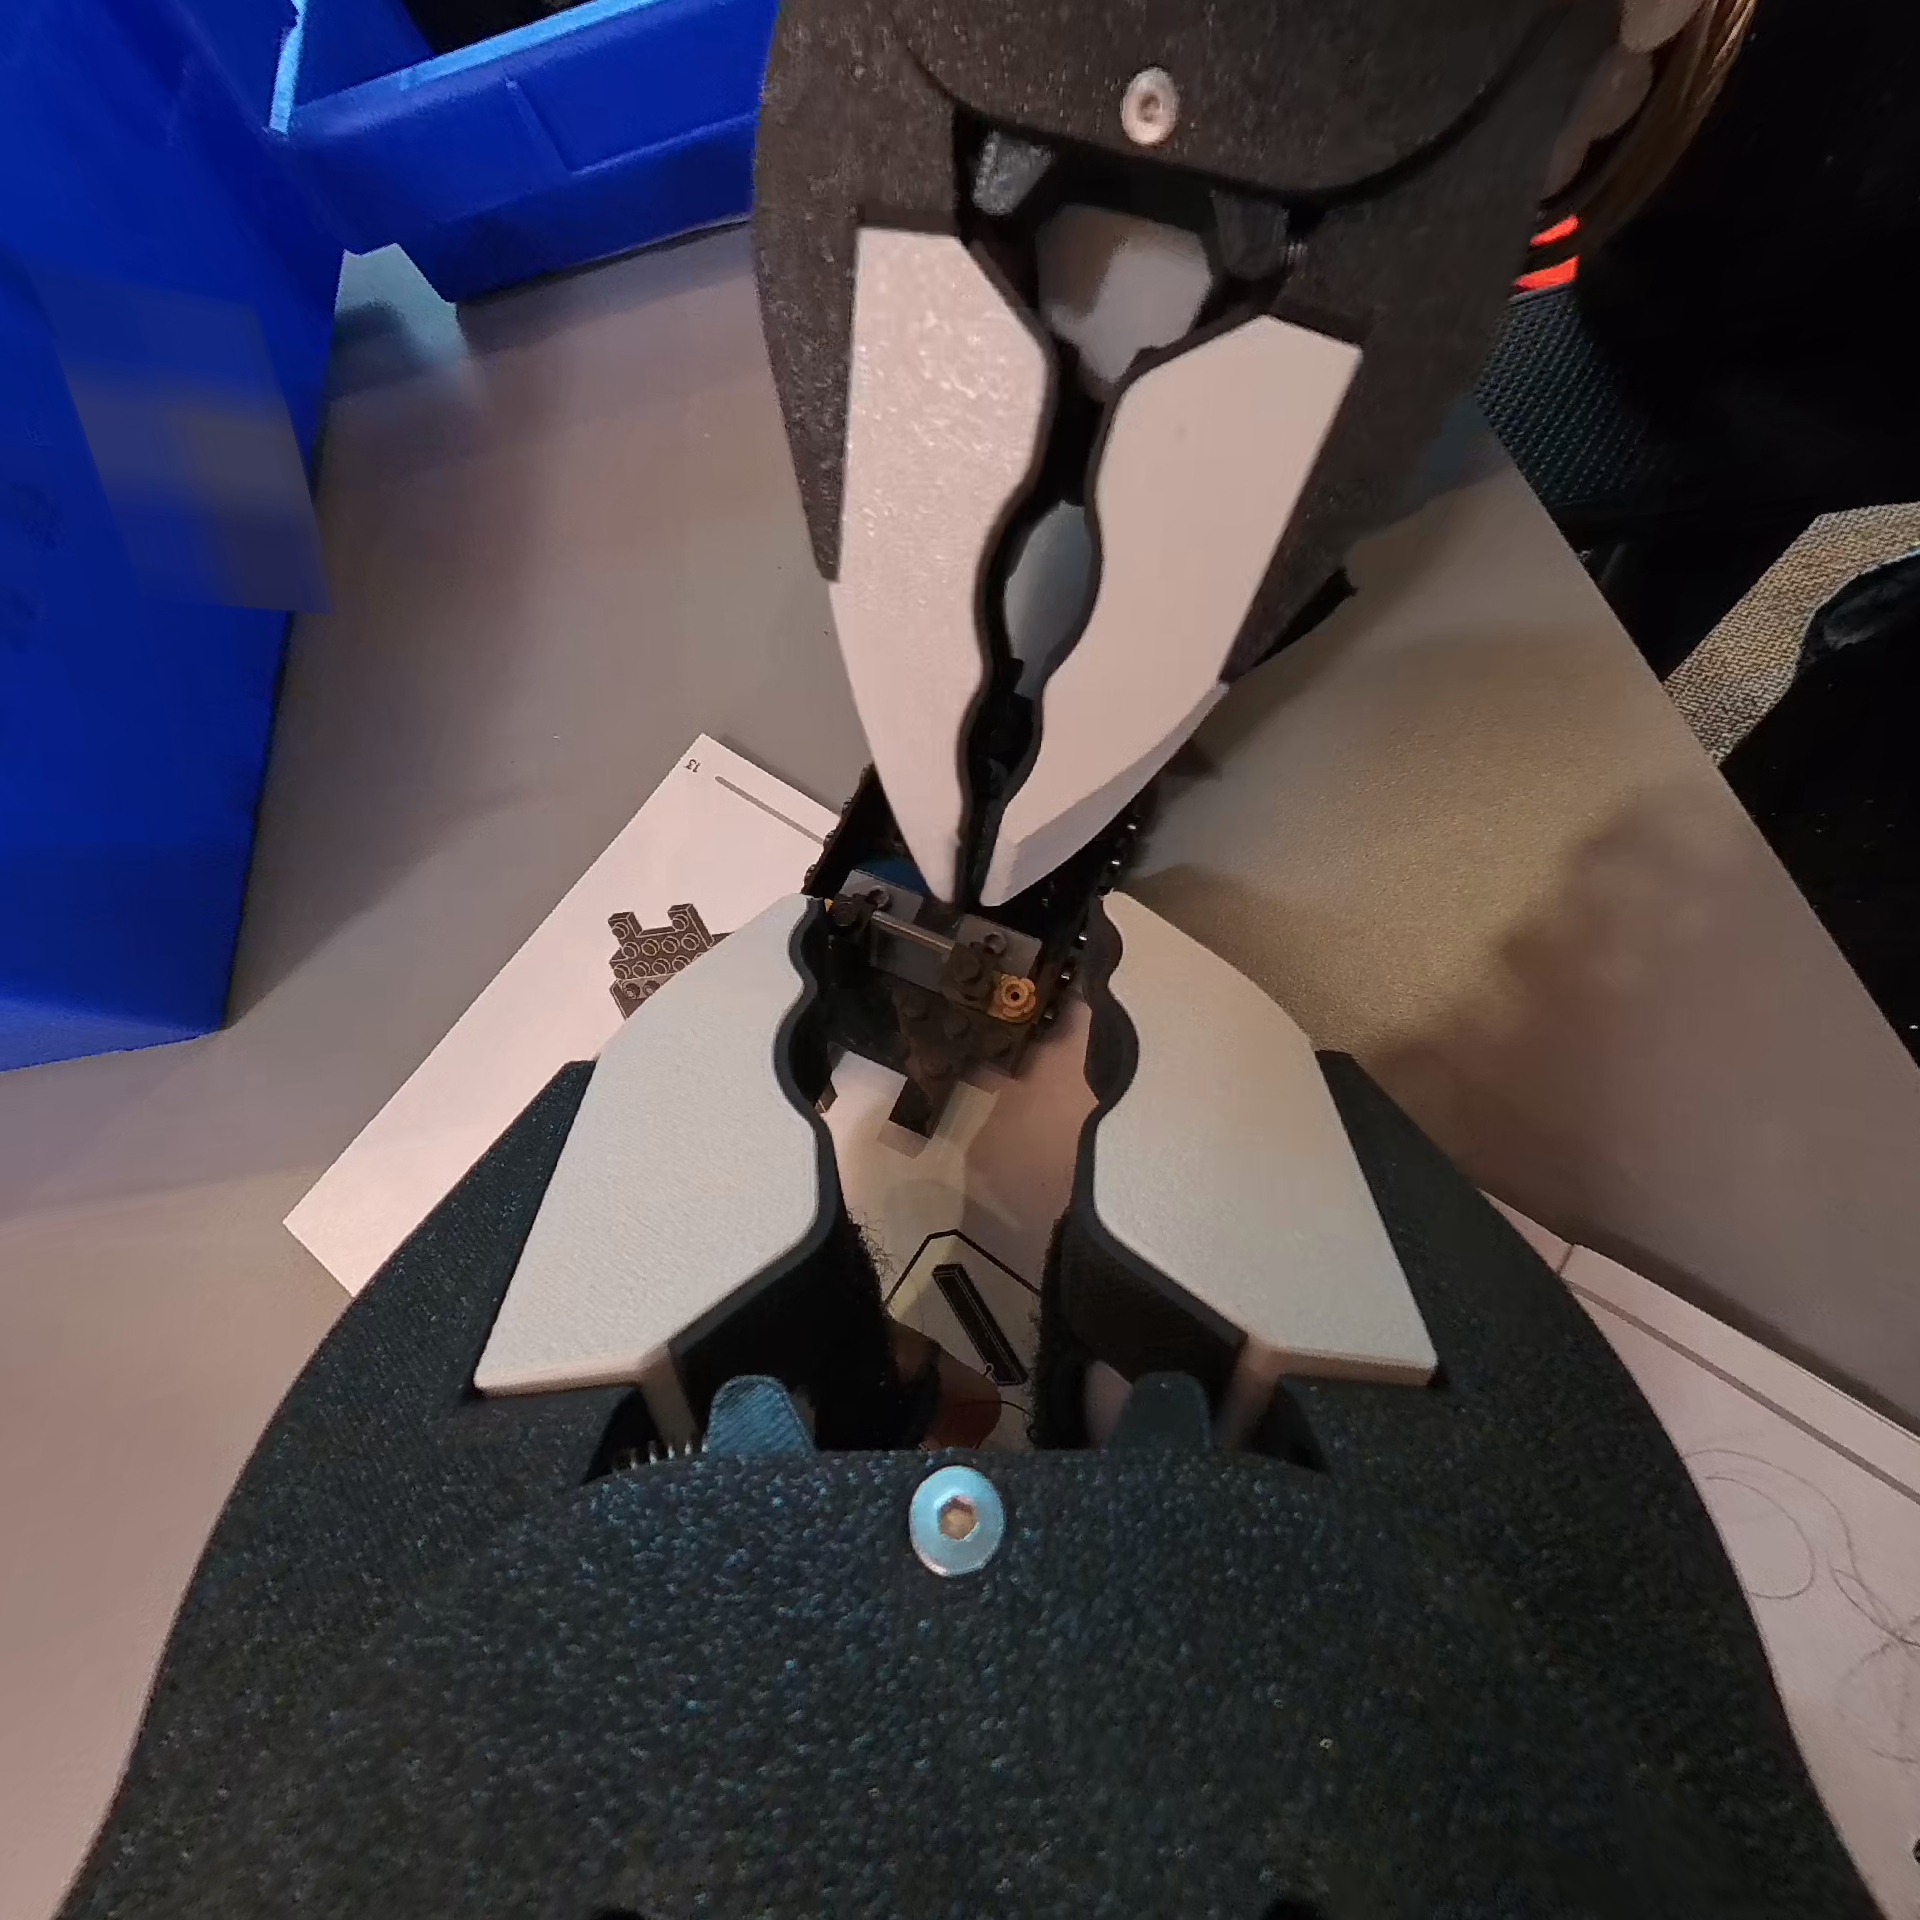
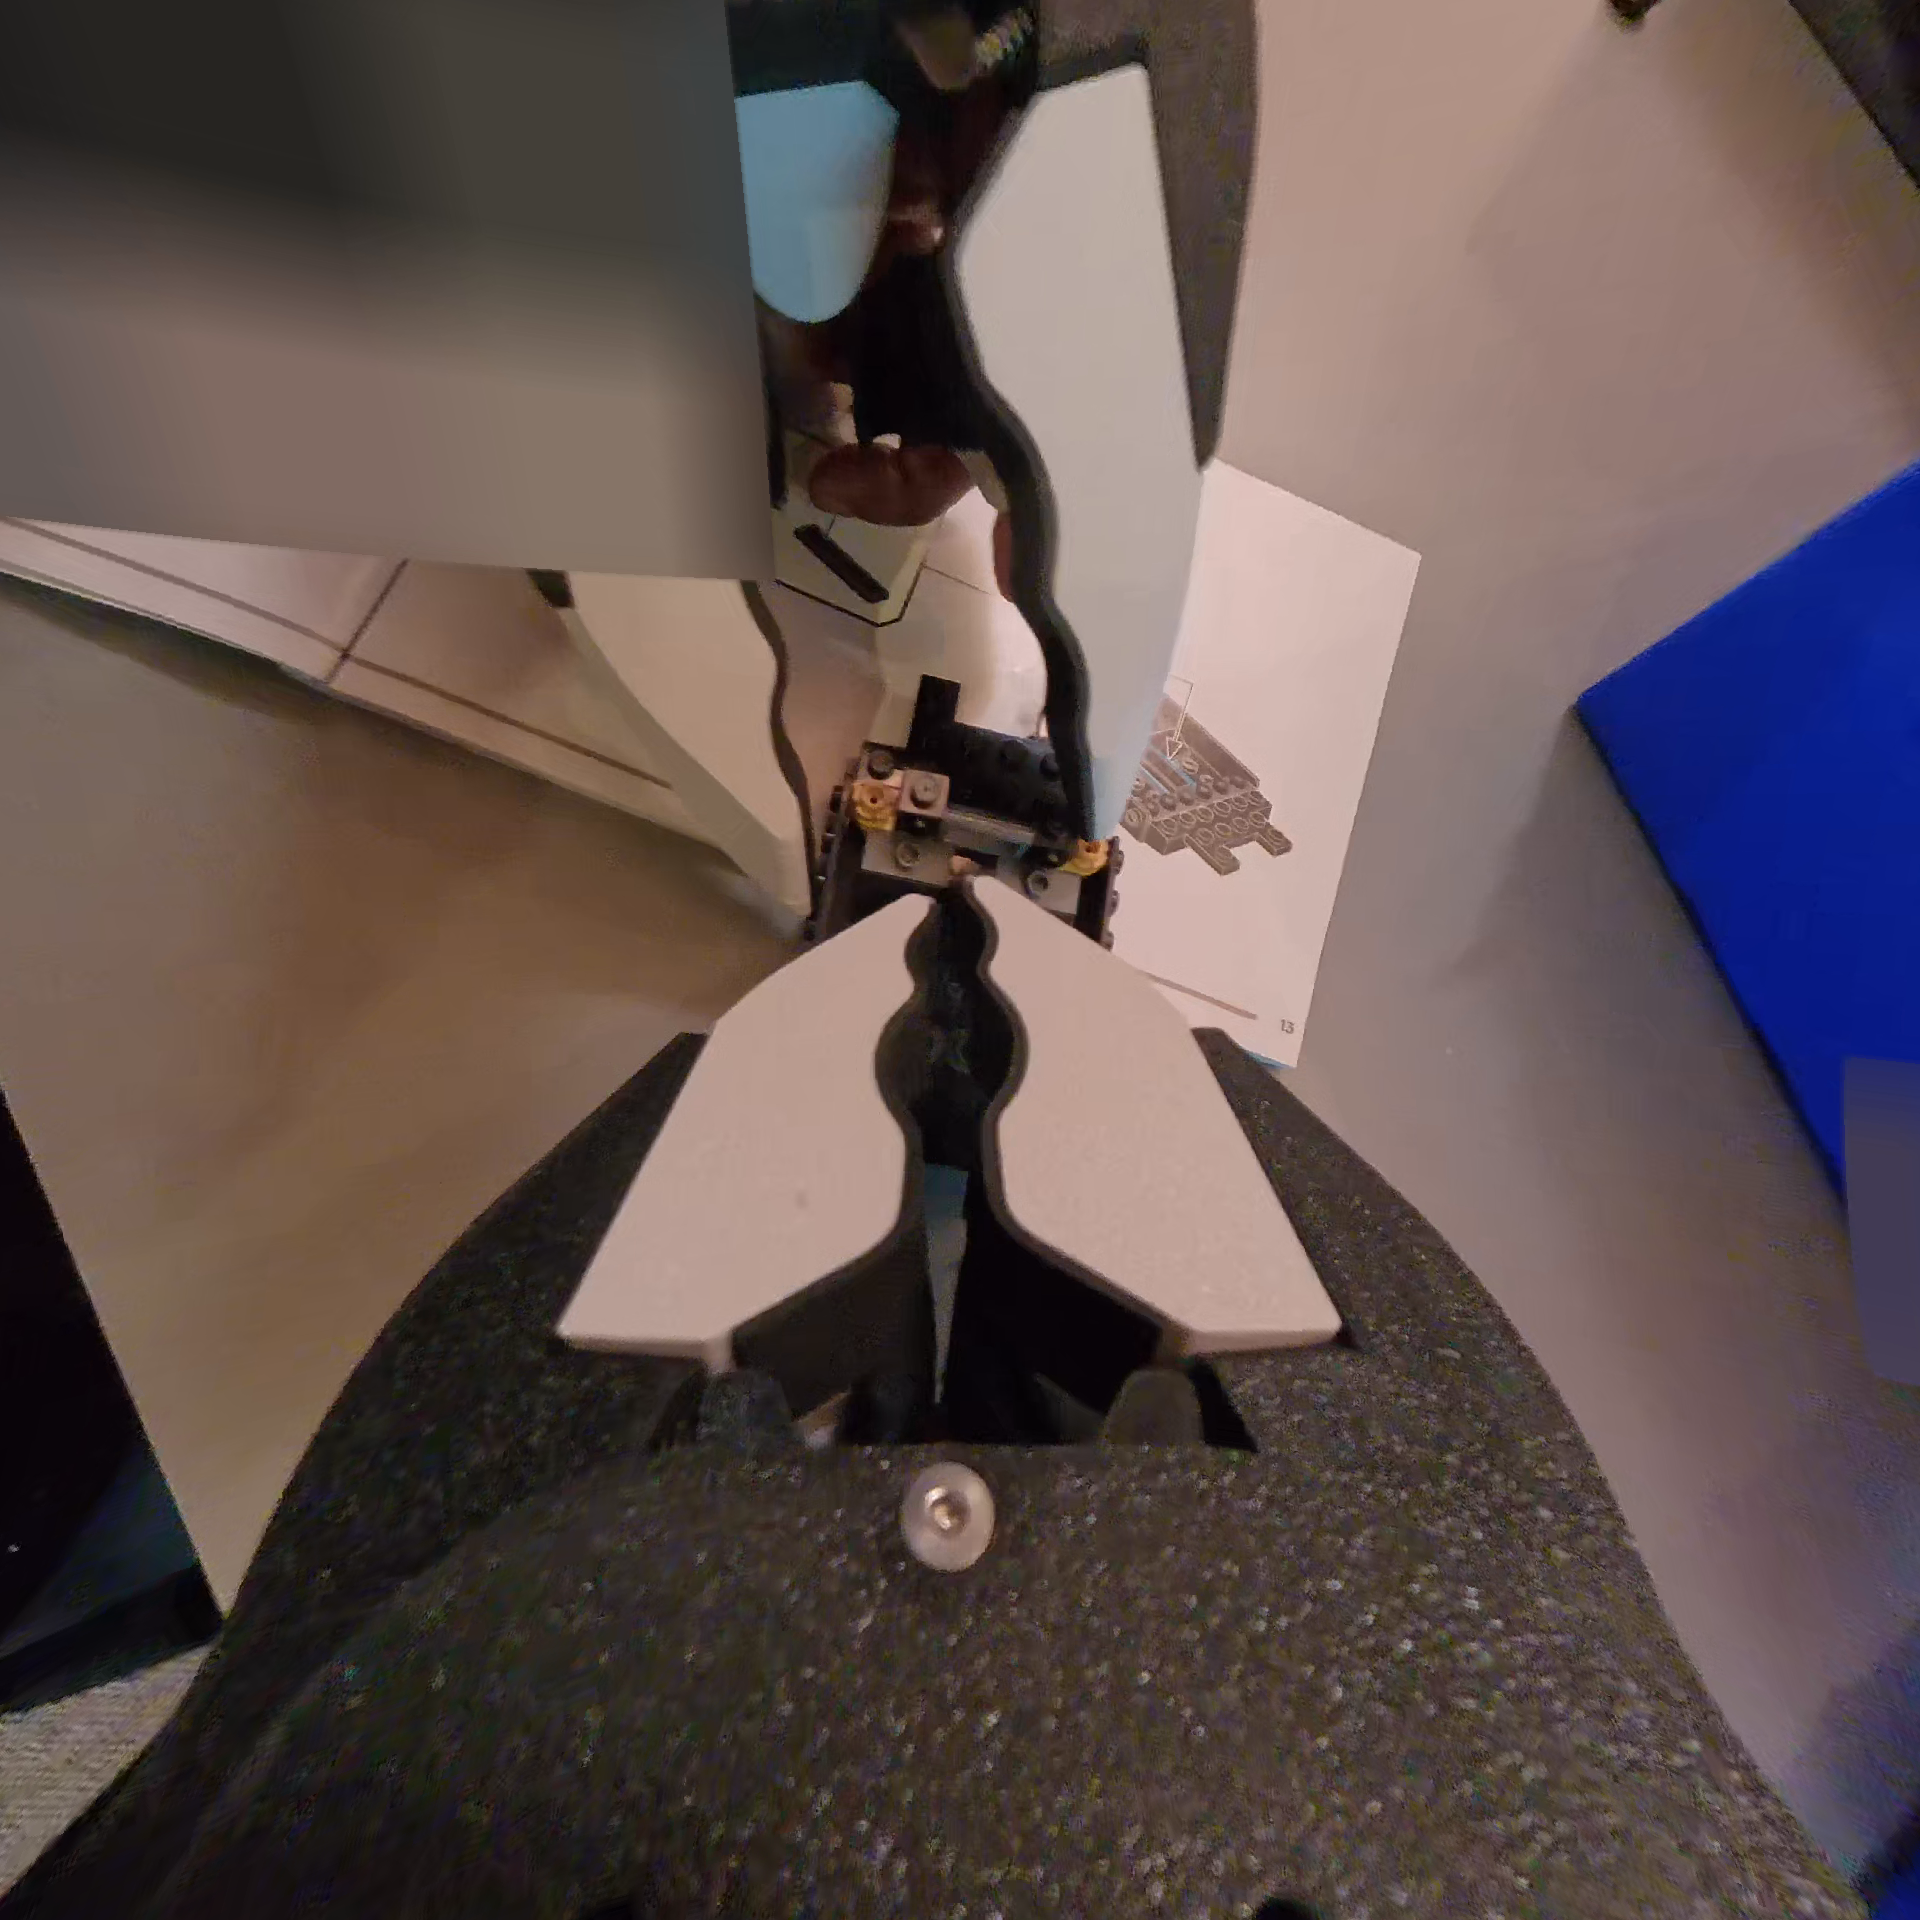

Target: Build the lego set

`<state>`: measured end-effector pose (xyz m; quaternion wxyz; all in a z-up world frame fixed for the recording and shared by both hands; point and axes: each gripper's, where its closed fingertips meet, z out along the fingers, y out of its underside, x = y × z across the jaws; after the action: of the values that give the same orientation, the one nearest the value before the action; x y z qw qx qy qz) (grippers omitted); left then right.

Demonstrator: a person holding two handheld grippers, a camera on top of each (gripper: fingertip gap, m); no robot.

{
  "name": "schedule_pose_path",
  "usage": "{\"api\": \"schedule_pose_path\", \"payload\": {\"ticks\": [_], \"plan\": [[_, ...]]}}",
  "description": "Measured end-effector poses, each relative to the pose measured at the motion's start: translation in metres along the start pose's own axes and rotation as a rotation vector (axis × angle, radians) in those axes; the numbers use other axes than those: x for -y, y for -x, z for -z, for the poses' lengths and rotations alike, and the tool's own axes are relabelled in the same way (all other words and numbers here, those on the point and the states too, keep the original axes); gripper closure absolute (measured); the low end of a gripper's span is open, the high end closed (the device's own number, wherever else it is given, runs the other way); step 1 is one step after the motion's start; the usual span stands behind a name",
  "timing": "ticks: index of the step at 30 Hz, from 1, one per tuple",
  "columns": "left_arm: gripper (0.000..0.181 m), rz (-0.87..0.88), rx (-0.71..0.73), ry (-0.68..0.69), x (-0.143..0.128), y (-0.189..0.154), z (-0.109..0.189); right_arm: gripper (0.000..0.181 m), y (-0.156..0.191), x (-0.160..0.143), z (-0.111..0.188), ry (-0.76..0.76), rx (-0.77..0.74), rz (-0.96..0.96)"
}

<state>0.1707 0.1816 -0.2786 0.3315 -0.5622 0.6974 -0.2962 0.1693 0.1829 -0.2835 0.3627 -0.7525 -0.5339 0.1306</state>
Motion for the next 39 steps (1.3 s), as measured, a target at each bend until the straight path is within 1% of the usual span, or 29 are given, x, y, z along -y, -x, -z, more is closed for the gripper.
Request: {"api": "schedule_pose_path", "payload": {"ticks": [3, 7, 15, 16, 18, 19, 20, 24, 25, 26, 27, 29, 33, 37, 39], "plan": [[0.134, 0.0, 0.0, 0.0, 0.0, 0.0, 0.0, 0.181, 0.001, 0.0, 0.0, 0.006, -0.047, 0.055], [0.134, -0.004, 0.004, 0.0, 0.0, 0.0, 0.0, 0.181, 0.001, 0.001, 0.0, -0.043, -0.092, 0.029], [0.134, -0.001, 0.01, 0.001, 0.0, 0.001, 0.0, 0.181, -0.001, 0.002, 0.002, -0.087, -0.186, 0.02], [0.134, -0.001, 0.009, 0.001, 0.0, 0.001, 0.0, 0.181, -0.003, 0.003, 0.003, -0.093, -0.205, 0.018], [0.134, -0.002, 0.009, 0.002, 0.0, 0.001, 0.0, 0.181, -0.021, 0.009, 0.018, -0.131, -0.302, 0.011], [0.134, -0.001, 0.008, 0.001, 0.0, 0.001, 0.0, 0.181, -0.025, 0.013, 0.025, -0.16, -0.302, -0.015], [0.134, 0.002, 0.005, 0.001, 0.0, 0.001, 0.0, 0.181, -0.024, 0.015, 0.028, -0.174, -0.269, -0.042], [0.134, 0.003, 0.004, 0.001, 0.0, 0.001, 0.0, 0.181, -0.008, 0.009, 0.013, -0.15, -0.122, -0.102], [0.134, 0.003, 0.004, 0.001, 0.0, 0.001, 0.0, 0.178, -0.006, 0.007, 0.01, -0.131, -0.108, -0.102], [0.134, 0.003, 0.003, 0.001, 0.0, 0.001, 0.0, 0.165, -0.006, 0.005, 0.007, -0.11, -0.104, -0.097], [0.134, 0.003, 0.003, 0.001, 0.0, 0.001, 0.0, 0.165, -0.005, 0.004, 0.005, -0.096, -0.089, -0.088], [0.134, 0.003, 0.003, 0.001, 0.0, 0.001, 0.0, 0.168, -0.004, 0.005, 0.003, -0.076, -0.079, -0.061], [0.134, 0.002, 0.004, 0.001, 0.0, 0.001, 0.0, 0.172, -0.004, 0.003, 0.0, 0.032, -0.096, 0.006], [0.134, -0.002, 0.008, 0.002, 0.0, 0.001, 0.0, 0.176, -0.004, 0.0, 0.0, 0.139, -0.115, 0.008], [0.134, -0.001, 0.007, 0.001, 0.0, 0.001, 0.0, 0.18, -0.002, -0.001, 0.0, 0.207, -0.127, -0.034]]}}
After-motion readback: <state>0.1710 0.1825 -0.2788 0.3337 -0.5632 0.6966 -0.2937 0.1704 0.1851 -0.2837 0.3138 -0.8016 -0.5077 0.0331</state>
